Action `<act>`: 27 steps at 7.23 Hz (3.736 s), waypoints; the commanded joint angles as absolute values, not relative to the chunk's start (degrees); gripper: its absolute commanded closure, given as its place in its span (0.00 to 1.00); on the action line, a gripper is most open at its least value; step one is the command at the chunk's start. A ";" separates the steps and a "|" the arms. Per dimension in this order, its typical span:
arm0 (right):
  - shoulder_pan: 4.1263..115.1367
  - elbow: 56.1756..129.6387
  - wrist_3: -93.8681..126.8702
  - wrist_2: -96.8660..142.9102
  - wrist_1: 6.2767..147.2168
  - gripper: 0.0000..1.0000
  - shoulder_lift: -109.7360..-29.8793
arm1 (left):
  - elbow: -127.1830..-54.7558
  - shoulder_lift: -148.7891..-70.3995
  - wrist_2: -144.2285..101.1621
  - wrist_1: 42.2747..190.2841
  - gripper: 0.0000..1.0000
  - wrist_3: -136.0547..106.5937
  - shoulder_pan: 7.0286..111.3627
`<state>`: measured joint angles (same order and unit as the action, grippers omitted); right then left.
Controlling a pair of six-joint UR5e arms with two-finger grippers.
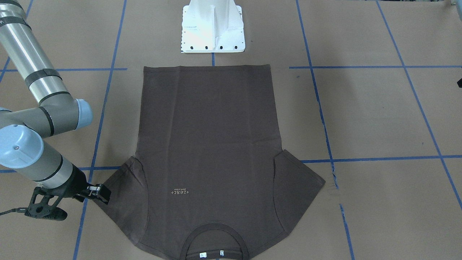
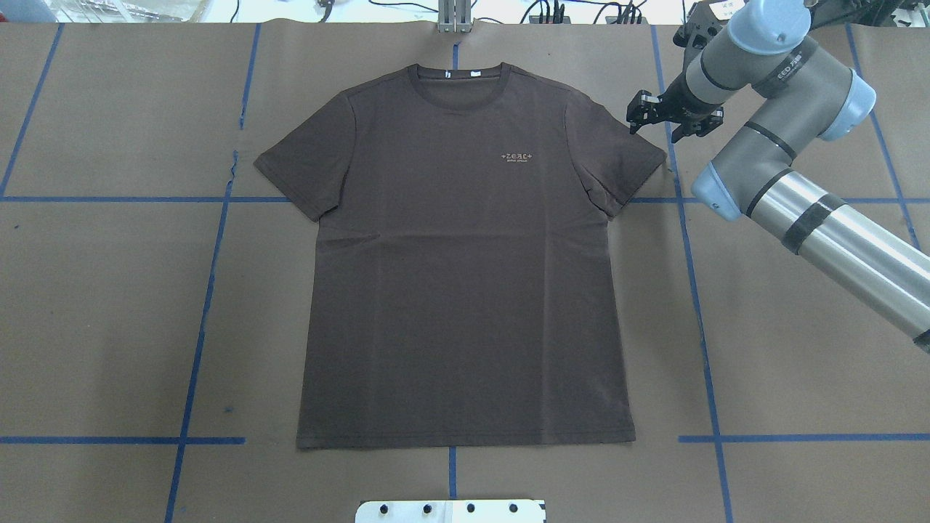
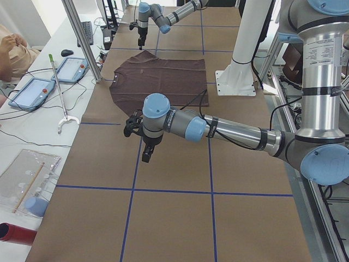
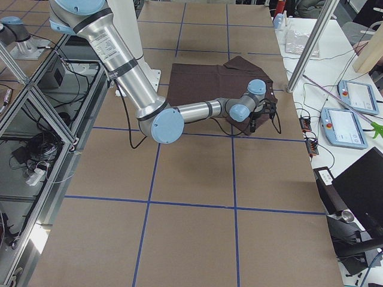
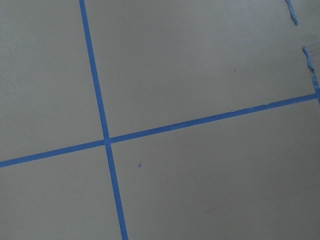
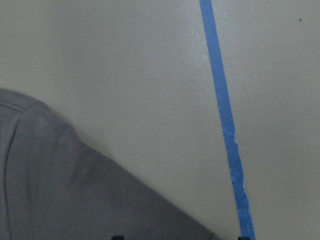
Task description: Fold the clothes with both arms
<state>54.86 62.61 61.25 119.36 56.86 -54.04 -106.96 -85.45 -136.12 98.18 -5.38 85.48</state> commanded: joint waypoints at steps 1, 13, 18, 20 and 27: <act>53.35 62.31 62.05 116.98 57.39 0.30 -54.92 | -106.96 -85.52 -136.14 98.17 0.00 -5.54 85.43; 48.45 62.32 79.07 113.24 62.99 1.00 -43.36 | -106.96 -86.57 -136.14 97.82 0.00 -5.89 85.43; 46.93 50.98 81.91 105.91 62.58 0.41 -35.25 | -106.00 -87.97 -138.93 98.17 0.00 -5.45 85.17; 46.93 53.76 85.49 106.26 62.67 0.00 -34.10 | -103.72 -91.12 -142.12 101.42 0.00 -9.02 82.10; 48.08 97.77 85.35 119.24 62.49 0.00 -68.24 | -76.97 -121.09 -125.62 114.81 0.06 -51.74 56.89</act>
